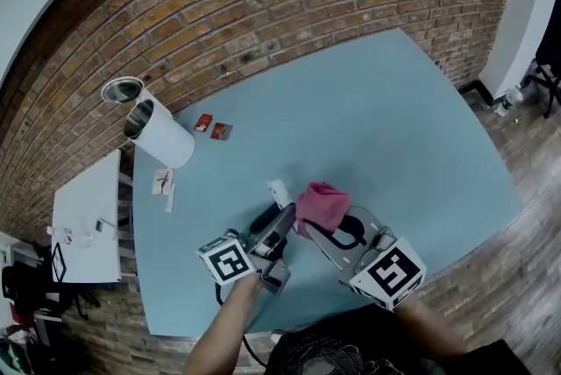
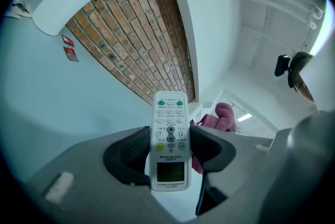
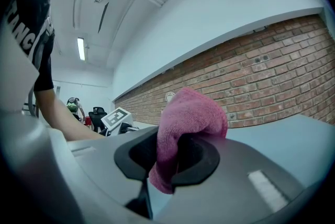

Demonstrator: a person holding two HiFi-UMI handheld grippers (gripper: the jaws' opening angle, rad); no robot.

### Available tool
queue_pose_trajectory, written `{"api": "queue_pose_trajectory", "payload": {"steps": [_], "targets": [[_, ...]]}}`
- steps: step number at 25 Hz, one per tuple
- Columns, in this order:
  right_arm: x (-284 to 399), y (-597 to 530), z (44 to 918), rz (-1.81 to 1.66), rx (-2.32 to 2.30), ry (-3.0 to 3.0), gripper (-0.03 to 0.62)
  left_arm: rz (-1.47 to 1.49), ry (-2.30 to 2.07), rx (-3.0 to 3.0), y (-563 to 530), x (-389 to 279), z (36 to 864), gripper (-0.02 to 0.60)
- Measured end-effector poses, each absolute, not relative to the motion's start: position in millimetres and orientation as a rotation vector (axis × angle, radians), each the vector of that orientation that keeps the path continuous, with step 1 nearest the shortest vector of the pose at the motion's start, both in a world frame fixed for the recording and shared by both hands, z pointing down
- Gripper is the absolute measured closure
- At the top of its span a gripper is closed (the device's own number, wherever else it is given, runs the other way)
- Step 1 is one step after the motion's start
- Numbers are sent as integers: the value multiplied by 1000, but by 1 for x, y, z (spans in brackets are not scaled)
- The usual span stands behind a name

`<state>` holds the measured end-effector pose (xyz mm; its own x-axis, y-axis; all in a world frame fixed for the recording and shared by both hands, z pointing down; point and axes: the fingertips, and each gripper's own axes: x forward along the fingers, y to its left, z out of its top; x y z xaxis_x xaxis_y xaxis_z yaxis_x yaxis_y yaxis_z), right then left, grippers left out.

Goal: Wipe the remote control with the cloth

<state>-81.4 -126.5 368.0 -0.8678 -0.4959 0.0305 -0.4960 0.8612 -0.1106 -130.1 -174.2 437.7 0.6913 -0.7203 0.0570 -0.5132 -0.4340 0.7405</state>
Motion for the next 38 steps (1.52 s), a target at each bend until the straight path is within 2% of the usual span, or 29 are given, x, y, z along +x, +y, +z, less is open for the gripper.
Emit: {"api": "queue_pose_trajectory", "payload": {"steps": [25,38], "targets": [[-56,-145,349,203,913,-3063,531,124,-912,2440,-137,-103,459,339],[-44,-154,341,233,961,-3077,531,507,-879,2687,-115,-92,460,339]]}}
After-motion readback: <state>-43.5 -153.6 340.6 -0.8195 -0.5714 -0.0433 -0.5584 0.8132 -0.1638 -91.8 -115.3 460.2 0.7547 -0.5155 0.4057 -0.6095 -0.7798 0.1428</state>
